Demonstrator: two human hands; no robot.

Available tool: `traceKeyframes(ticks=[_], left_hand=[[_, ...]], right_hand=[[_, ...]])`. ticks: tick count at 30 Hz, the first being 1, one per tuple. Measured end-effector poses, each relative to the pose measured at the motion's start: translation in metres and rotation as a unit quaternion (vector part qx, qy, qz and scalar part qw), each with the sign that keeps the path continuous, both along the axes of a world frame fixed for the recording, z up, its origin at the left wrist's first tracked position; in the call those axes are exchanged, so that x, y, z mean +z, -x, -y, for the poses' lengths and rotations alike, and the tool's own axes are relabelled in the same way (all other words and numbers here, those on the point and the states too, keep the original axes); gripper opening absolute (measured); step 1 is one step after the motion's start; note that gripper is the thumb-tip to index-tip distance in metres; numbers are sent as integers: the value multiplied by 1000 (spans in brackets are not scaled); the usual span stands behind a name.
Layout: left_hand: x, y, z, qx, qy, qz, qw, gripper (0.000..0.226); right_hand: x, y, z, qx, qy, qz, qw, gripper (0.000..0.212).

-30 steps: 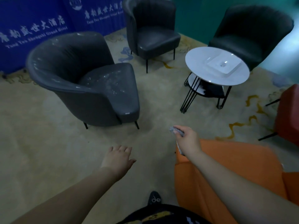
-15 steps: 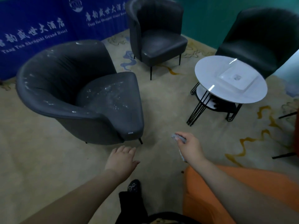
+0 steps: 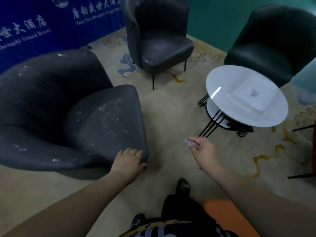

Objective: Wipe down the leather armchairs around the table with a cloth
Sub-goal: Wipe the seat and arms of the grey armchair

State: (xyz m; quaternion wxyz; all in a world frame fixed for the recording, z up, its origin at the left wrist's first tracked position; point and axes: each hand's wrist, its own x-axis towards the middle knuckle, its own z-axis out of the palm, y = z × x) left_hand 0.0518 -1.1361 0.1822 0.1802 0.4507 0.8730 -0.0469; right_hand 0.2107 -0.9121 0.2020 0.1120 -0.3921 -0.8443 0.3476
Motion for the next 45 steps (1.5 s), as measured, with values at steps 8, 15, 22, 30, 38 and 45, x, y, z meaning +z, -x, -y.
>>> traceKeyframes(ticks=[8,15,22,30,38,45], left_hand=[[-10,65,-115,68,18,9,997,63],[1,111,-184,199,3,33,980,61],[-8,157,-165,306,23,38,951,61],[-35,243,-154,367,33,61,928,62],[-36,294,-139,437,34,50,898,59],[-51,312,-113,583,56,74,807,60]], right_hand=[[0,103,-141,65,8,-17,998,23],[5,199,-220,201,16,6,979,24],[-5,308,-221,306,7,-9,952,27],[-5,417,-214,384,-23,-15,923,29],[-16,509,-179,484,9,16,875,38],[-33,618,-144,609,6,30,793,40]])
